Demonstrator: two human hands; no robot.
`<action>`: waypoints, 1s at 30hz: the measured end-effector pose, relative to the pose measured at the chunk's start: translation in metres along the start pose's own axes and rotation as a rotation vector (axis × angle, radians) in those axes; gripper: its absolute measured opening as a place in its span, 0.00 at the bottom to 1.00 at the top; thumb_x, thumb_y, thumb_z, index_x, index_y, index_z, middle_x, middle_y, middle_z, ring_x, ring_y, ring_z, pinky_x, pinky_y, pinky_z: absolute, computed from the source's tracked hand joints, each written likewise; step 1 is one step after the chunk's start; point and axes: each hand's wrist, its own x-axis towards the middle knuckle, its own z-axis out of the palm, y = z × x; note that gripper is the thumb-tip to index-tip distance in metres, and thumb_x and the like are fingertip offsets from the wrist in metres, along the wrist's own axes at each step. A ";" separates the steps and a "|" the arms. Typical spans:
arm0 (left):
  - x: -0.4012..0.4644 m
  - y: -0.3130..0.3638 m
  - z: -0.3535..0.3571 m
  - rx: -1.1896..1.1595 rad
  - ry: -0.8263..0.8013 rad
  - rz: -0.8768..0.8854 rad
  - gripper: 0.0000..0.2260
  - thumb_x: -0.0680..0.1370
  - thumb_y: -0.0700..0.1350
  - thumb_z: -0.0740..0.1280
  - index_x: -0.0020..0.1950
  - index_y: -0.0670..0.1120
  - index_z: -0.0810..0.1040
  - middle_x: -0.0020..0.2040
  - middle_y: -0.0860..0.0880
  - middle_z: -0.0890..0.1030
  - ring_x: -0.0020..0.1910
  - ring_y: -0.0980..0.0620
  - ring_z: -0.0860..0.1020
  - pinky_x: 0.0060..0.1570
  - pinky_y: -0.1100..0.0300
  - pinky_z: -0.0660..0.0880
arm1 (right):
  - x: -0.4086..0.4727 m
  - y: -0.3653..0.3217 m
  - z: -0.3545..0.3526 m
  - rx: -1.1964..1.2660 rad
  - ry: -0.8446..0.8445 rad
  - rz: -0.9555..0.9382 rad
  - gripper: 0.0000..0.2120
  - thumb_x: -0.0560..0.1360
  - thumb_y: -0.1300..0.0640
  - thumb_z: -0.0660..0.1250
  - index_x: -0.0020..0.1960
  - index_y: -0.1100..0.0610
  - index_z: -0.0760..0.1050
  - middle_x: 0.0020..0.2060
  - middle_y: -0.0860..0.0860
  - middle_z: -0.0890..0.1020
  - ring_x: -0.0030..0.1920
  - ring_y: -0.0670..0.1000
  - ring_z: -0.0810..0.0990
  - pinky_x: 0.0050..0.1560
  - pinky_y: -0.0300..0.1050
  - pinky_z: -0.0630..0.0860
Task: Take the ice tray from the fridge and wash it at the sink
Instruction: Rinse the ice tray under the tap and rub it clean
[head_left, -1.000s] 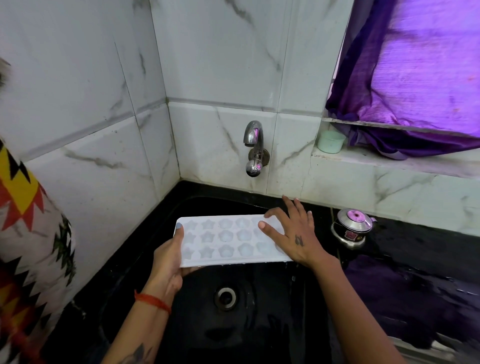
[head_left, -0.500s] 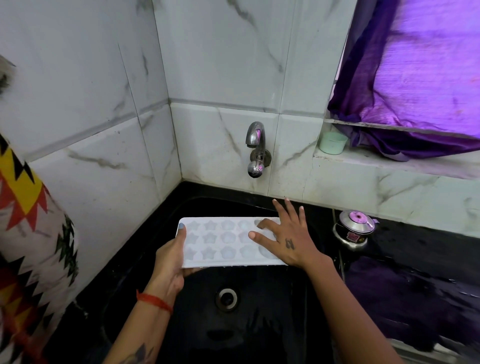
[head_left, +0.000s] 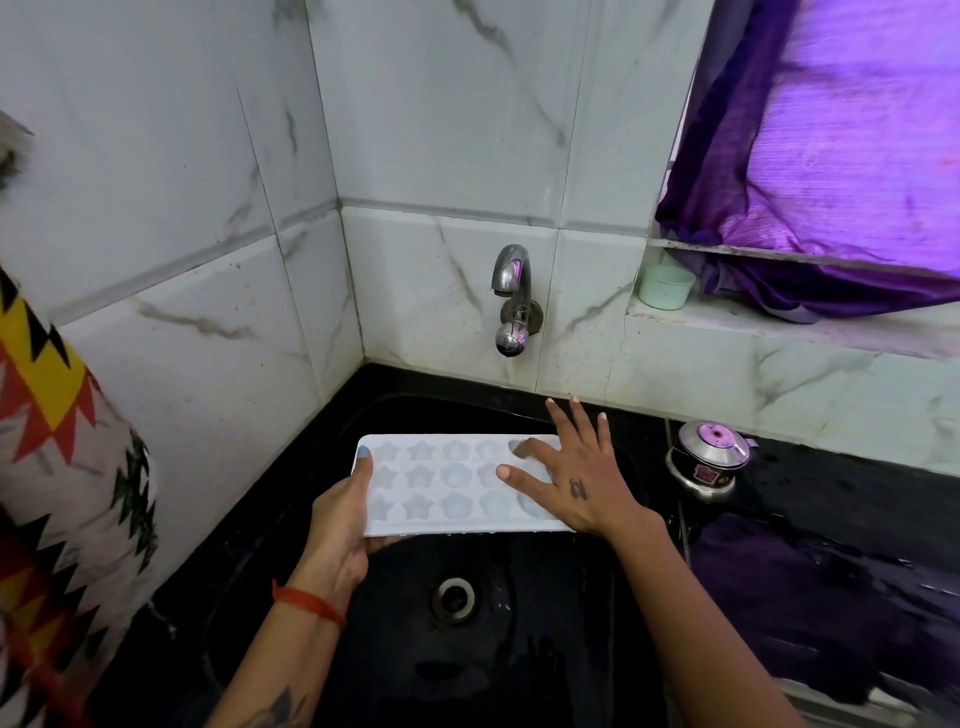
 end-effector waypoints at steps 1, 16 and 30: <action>0.000 0.000 0.000 -0.001 0.001 0.001 0.17 0.77 0.57 0.63 0.49 0.43 0.79 0.43 0.44 0.83 0.40 0.46 0.82 0.30 0.56 0.78 | 0.000 0.000 0.000 -0.001 -0.001 -0.005 0.41 0.61 0.21 0.39 0.63 0.38 0.71 0.78 0.53 0.47 0.76 0.53 0.35 0.72 0.57 0.29; -0.005 0.001 -0.001 -0.014 0.005 0.010 0.16 0.77 0.57 0.63 0.46 0.44 0.78 0.41 0.45 0.82 0.39 0.47 0.81 0.24 0.58 0.77 | -0.003 0.002 0.002 -0.017 0.021 0.000 0.42 0.60 0.19 0.38 0.59 0.39 0.73 0.78 0.53 0.48 0.76 0.54 0.36 0.72 0.58 0.29; -0.005 -0.001 0.000 -0.003 0.000 0.015 0.15 0.78 0.56 0.63 0.45 0.44 0.78 0.40 0.46 0.82 0.38 0.47 0.81 0.27 0.57 0.78 | -0.005 0.006 0.006 0.105 -0.007 0.009 0.34 0.63 0.22 0.43 0.55 0.39 0.72 0.77 0.52 0.50 0.76 0.52 0.37 0.72 0.54 0.31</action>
